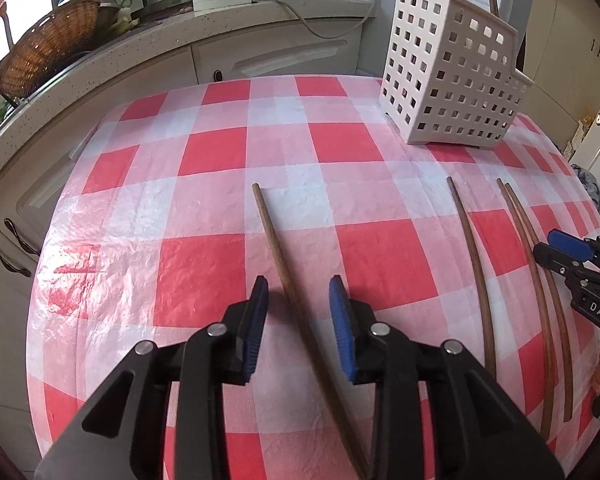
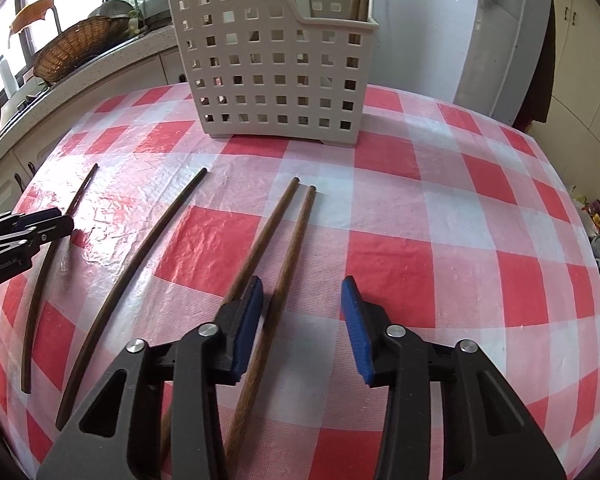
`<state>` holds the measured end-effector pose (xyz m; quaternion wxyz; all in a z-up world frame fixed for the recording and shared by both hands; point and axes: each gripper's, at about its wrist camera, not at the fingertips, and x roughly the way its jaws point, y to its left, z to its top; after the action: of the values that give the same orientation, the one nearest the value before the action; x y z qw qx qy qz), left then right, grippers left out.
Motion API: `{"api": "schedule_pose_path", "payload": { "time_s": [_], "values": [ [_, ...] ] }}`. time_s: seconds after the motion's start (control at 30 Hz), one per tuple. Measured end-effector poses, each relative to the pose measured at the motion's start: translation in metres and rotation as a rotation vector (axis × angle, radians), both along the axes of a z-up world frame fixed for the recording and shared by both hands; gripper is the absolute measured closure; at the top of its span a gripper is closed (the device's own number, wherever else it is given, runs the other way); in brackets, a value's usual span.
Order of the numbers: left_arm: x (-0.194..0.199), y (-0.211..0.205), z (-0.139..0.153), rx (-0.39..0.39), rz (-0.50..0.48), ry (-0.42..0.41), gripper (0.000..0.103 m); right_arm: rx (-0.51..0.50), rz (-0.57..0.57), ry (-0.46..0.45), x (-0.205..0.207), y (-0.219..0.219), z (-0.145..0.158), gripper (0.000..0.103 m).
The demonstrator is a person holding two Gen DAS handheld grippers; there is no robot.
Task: Organize utensils
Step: 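Grasp a chopstick with the left tool while the right tool grasps another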
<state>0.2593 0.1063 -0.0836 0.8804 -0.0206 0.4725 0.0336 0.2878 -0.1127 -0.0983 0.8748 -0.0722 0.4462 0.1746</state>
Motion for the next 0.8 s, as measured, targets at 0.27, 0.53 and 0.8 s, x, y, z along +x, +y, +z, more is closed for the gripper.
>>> {"api": "schedule_pose_path", "payload": {
  "time_s": [0.27,0.53,0.8],
  "values": [
    [0.005,0.001,0.0,0.009,-0.004,0.008,0.094,0.014,0.023,-0.009,-0.003,0.006,0.001,0.084],
    [-0.004,0.001,0.011,-0.047,-0.01,-0.007,0.097,0.049,0.01,-0.005,-0.001,-0.007,0.005,0.094],
    [-0.028,0.001,0.043,-0.054,0.004,-0.081,0.097,0.072,-0.017,-0.062,-0.018,-0.028,0.03,0.094]
  ]
}}
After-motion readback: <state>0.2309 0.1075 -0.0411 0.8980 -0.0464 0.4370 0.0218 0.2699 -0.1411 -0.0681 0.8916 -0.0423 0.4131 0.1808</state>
